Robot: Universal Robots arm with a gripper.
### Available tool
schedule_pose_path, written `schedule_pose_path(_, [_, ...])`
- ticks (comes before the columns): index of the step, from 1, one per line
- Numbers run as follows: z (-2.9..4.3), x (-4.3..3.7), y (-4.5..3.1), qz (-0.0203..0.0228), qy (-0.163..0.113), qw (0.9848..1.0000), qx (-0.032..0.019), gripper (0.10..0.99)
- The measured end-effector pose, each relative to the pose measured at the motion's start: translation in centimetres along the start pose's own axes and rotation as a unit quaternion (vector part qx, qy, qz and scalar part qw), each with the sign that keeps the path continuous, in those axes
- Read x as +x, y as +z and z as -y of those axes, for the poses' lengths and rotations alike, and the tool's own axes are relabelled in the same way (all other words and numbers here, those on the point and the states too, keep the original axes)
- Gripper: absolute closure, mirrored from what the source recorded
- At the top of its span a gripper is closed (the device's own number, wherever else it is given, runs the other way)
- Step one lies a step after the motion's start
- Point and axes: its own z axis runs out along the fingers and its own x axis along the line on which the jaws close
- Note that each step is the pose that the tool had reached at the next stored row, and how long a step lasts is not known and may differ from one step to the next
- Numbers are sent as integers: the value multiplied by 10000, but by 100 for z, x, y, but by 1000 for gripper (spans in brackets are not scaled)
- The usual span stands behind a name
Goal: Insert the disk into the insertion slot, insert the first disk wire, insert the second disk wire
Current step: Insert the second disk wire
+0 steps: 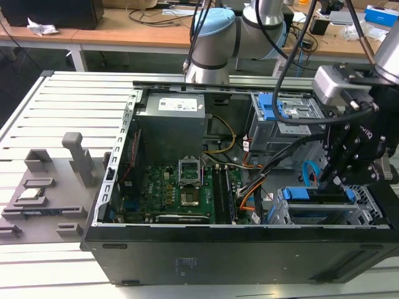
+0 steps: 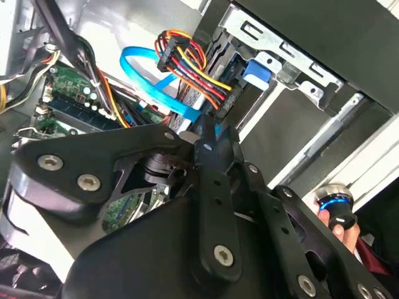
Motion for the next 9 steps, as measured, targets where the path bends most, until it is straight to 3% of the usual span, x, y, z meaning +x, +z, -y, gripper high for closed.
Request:
schedule_pose_path(2, [-6, -16, -116, 0, 0, 10000, 0, 929])
schedule_pose_path(5, [-11, -17, -238, 0, 0, 10000, 0, 980])
schedule_pose_path(9, [-13, -16, -288, 2, 0, 10000, 0, 980])
